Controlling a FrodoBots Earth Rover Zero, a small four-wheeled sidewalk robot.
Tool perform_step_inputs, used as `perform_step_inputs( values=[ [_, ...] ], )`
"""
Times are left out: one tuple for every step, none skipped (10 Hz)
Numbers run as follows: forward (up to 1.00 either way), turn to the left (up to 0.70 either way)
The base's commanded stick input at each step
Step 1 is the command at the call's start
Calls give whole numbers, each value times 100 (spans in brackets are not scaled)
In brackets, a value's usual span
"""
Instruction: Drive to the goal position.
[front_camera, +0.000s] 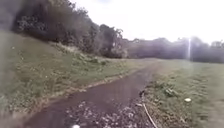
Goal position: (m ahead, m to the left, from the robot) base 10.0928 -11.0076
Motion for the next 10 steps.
perform_step_inputs(
  values=[
    [85, -34],
    [85, -34],
    [85, -34],
    [85, -34],
    [85, -34],
    [85, -34],
    [85, -34],
    [85, -30],
    [85, -20],
    [85, 0]
  ],
)
